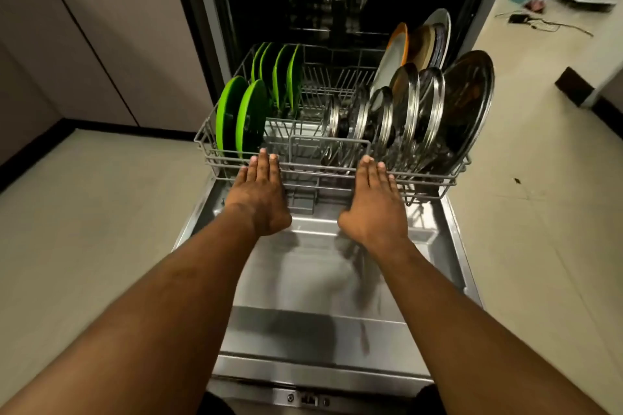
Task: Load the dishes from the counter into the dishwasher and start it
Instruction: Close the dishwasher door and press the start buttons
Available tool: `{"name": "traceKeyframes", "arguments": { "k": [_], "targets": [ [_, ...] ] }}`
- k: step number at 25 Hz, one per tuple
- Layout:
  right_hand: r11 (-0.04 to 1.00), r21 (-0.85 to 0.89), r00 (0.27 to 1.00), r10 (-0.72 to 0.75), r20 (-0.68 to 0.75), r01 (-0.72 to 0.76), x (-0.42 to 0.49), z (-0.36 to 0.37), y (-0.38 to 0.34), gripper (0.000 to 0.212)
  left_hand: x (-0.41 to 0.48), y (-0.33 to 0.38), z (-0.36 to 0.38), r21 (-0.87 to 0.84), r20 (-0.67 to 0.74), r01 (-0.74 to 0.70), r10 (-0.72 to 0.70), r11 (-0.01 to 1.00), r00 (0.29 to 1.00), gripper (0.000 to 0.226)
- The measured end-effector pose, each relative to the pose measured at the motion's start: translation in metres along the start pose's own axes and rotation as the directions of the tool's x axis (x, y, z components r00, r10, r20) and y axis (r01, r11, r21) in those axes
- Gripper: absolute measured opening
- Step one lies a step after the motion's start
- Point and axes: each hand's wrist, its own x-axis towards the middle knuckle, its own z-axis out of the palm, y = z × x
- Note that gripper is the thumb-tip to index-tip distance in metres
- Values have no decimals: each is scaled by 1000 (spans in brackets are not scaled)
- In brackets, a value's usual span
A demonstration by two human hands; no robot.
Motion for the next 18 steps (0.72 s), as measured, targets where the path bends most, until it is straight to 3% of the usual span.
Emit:
{"name": "traceKeyframes", "arguments": {
  "k": [8, 18],
  "targets": [
    [997, -6, 995, -77, 64, 77, 32, -6, 13, 99, 24, 7, -26, 43, 112, 13, -18, 999, 994, 102],
    [990, -66, 986, -118, 121, 126, 102, -8, 28, 100, 86, 0, -36, 57, 103, -37, 31, 998, 994, 100]
  ]
}}
